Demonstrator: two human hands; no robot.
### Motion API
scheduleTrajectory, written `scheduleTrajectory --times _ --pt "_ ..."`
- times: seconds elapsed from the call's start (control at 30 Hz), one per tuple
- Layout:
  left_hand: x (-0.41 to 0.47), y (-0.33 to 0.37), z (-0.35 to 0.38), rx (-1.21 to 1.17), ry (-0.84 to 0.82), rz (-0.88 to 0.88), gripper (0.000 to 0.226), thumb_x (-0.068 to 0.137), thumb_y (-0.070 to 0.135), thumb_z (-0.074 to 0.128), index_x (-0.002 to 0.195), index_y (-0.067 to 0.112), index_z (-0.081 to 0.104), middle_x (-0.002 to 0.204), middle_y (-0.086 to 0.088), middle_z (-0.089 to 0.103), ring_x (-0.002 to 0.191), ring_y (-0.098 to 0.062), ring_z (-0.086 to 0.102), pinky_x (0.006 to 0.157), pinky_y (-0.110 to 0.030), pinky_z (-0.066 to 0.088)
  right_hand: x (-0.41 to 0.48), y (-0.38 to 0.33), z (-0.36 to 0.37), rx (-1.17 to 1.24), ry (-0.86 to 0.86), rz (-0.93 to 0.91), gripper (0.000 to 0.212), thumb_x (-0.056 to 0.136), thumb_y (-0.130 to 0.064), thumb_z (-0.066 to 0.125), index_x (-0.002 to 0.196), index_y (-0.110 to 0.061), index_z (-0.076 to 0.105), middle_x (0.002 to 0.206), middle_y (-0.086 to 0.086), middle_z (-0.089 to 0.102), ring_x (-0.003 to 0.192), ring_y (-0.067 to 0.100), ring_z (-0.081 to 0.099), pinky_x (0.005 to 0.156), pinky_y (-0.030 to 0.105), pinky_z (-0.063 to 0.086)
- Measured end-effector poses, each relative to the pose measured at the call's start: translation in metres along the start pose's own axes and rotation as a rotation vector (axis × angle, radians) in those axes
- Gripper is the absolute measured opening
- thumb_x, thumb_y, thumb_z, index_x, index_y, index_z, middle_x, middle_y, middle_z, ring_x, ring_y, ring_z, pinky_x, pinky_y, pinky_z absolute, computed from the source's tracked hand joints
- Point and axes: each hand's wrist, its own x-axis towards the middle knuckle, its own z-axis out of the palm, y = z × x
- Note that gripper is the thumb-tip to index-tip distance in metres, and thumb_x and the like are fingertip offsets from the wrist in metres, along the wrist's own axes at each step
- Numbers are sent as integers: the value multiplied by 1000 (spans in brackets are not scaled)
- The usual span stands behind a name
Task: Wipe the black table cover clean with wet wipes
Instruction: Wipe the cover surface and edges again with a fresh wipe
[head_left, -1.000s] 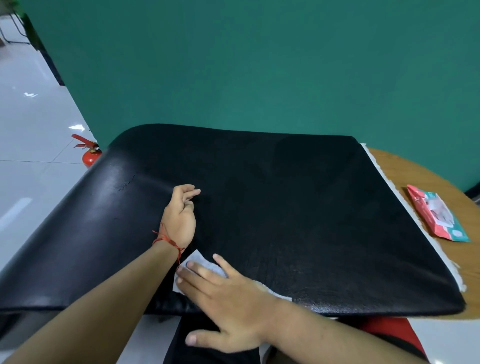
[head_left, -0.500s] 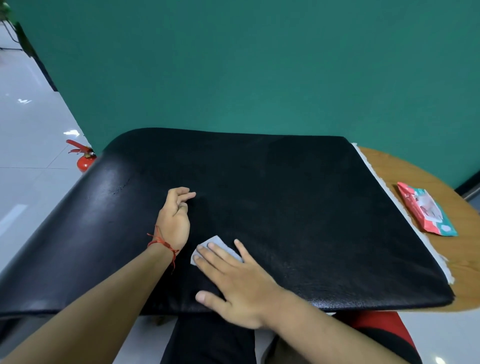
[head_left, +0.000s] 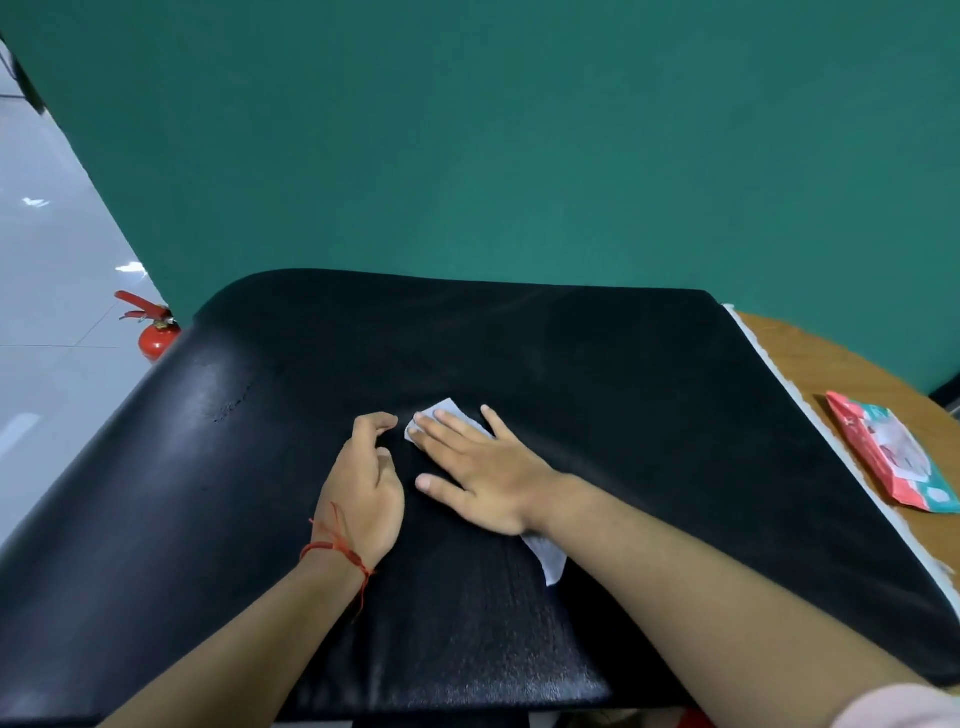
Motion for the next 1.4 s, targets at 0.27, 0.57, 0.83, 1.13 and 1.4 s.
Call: scheduleTrajectory --times 0.27,0.57,0.83,1.13,1.4 --pt "7 -8 14 487 -104 102 51 109 25 29 158 21 38 171 5 25 160 -9 9 132 -38 8 65 40 -11 2 51 55 73 105 -71 10 170 -36 4 175 -21 -7 158 -2 -17 129 54 -12" --pt "8 -7 17 644 -119 128 70 102 44 2 162 25 33 173 8 16 160 -7 2 130 -35 0 117 82 -28 17 85 137 73 105 -72 11 170 -37 5 176 -20 -6 159 -1 -17 128 53 -16" --pt "10 -9 20 661 -108 130 64 104 42 8 158 26 39 171 9 23 160 -7 9 130 -38 8 172 112 -45 48 124 257 78 102 -74 6 170 -36 7 177 -17 -5 160 2 -14 128 58 -14" --pt "12 -10 21 682 -91 125 56 105 36 19 152 25 46 167 7 34 157 -11 22 128 -42 22 222 125 -57 49 171 435 81 101 -74 3 170 -32 5 177 -14 -4 162 9 -12 127 60 -15" --pt "42 5 15 806 -64 190 31 92 39 40 111 26 61 117 7 60 106 -21 59 89 -42 48 228 131 -58 70 181 496 83 99 -75 4 170 -33 3 177 -13 -4 162 10 -13 127 61 -14"
